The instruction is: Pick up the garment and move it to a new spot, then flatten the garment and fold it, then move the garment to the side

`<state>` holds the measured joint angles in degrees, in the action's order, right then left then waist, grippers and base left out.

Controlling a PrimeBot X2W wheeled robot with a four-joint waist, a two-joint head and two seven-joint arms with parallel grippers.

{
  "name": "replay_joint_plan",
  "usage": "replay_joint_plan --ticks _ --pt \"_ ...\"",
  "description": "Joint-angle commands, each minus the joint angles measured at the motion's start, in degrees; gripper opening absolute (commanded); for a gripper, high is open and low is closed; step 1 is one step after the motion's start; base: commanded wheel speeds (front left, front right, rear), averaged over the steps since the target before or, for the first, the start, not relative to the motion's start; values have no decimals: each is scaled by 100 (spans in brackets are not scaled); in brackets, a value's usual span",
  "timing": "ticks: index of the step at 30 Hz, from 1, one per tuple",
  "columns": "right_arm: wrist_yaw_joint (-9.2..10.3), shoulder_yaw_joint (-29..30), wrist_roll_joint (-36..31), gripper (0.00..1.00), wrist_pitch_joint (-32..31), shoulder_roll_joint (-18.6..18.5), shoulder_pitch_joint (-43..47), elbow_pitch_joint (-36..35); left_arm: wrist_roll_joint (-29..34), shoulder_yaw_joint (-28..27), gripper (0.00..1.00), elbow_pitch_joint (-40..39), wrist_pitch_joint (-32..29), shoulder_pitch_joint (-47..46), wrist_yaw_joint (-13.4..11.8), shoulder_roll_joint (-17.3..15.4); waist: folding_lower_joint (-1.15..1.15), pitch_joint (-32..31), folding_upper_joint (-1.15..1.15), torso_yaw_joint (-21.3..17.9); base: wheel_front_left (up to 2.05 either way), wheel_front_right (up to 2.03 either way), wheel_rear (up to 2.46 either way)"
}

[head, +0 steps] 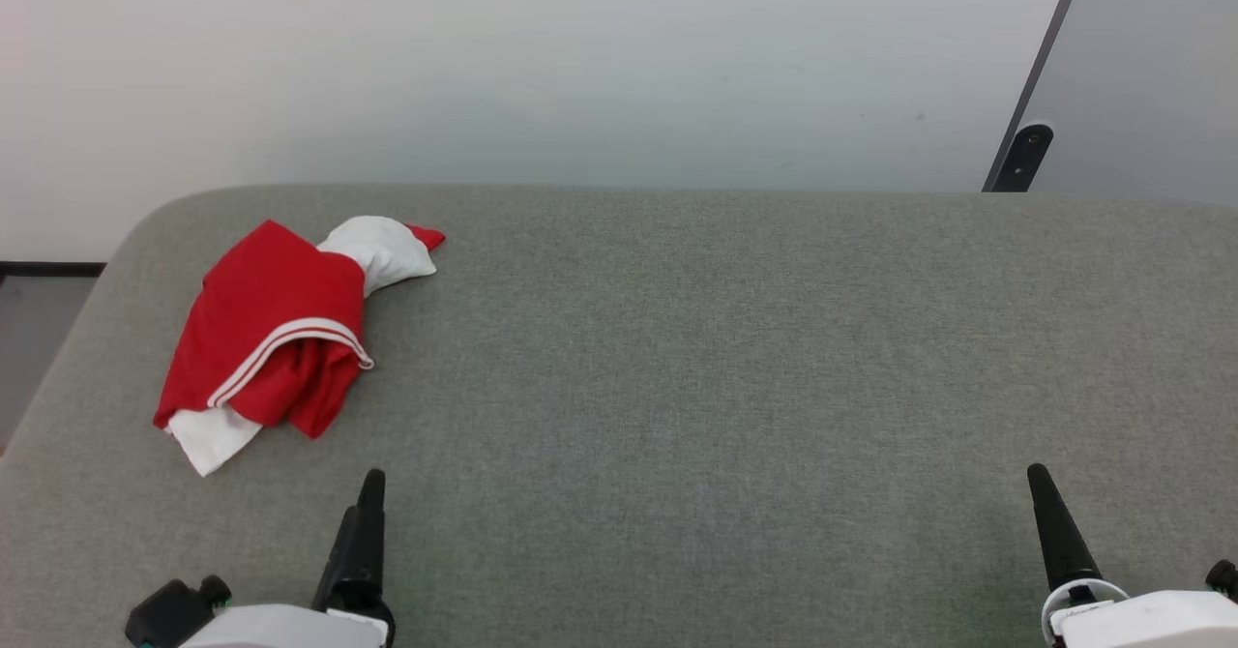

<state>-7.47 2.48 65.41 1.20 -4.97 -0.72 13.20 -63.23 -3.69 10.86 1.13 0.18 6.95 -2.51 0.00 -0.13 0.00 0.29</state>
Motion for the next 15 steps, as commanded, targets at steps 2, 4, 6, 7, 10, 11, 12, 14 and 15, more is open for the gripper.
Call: replay_joint_plan --ticks 2,4,6,7,10,11,12,14,15 --pt "-2 -11 -414 100 80 -48 -6 -131 319 27 100 -171 83 -27 -65 -25 0 -1 0 3 0 0 0" --pt "-2 -22 -679 100 122 -44 31 -145 547 50 100 -226 124 2 -101 -25 0 -2 0 3 0 0 0" --pt "-2 -42 -886 100 164 -27 64 -157 748 89 100 -263 171 31 -112 -26 0 -4 0 3 0 0 0" --pt "-2 -47 -972 100 183 -18 76 -160 861 108 100 -276 189 44 -114 -26 0 -4 0 2 0 0 0" --pt "-2 -59 -1258 100 217 -14 103 -184 1187 147 100 -311 250 70 -125 -28 0 -4 0 0 0 0 0" --pt "-2 -49 -1345 100 236 -9 117 -194 1281 156 100 -325 269 82 -135 -28 0 -4 0 -1 0 0 0" --pt "-2 -42 -1439 100 254 -7 132 -205 1373 168 100 -342 288 94 -142 -29 0 -4 0 -3 0 0 0" --pt "-2 -35 -1633 100 288 -4 162 -226 1560 194 100 -382 325 115 -158 -29 0 -3 0 -5 0 0 0" --pt "-2 -30 -1719 100 305 -1 176 -237 1658 209 100 -401 347 129 -168 -30 0 -3 0 -7 0 0 0"
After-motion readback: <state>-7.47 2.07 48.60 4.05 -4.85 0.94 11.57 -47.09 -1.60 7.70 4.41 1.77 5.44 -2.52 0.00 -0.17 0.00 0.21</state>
